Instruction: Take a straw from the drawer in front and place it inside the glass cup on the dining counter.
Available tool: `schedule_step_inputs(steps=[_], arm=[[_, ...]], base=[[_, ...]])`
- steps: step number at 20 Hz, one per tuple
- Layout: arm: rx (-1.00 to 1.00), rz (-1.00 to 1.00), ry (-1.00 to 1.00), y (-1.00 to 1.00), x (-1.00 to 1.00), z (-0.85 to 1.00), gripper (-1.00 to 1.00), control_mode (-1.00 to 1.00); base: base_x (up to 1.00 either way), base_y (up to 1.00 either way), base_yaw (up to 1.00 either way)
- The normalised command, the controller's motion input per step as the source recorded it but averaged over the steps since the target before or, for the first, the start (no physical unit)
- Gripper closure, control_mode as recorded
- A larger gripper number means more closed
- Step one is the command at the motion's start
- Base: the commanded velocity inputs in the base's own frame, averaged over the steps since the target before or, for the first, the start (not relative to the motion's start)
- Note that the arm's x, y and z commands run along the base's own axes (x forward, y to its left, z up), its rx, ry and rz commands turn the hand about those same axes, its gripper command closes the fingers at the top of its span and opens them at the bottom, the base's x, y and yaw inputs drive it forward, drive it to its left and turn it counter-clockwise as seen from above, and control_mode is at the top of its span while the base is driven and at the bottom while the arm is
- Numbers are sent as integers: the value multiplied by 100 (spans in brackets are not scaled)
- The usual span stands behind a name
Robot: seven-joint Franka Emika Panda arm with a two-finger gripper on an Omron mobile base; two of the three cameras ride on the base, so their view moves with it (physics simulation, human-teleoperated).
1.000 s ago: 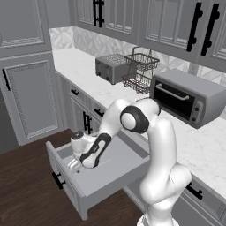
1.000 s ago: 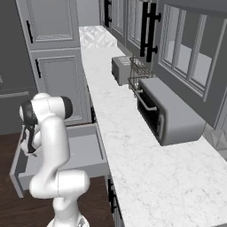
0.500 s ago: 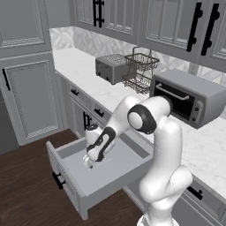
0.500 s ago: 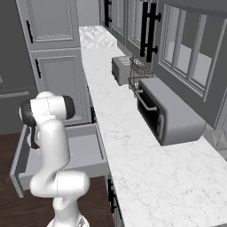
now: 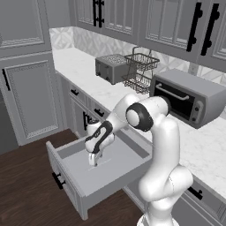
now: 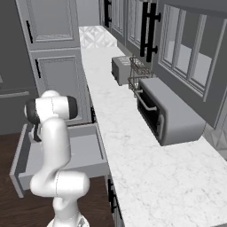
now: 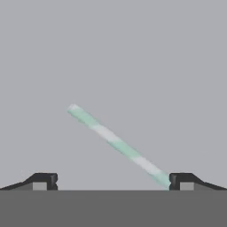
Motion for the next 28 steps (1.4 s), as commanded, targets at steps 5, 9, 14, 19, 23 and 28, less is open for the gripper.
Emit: schedule_step_inputs(steps=[5, 9, 14, 19, 23, 28], arm=[[-3, 34, 0, 7, -1, -30, -100, -100], [-1, 23, -4, 11, 0, -42, -100, -100], [0, 14, -1, 0, 0, -29, -100, -100], [0, 11, 0, 0, 1, -35, -100, -100], [0, 11, 0, 0, 0, -44, 100, -100], [0, 10, -1, 0, -6, -46, 100, -100]], base=[[0, 0, 0], [0, 0, 0], [0, 0, 0], [0, 0, 0], [0, 0, 0], [0, 0, 0]])
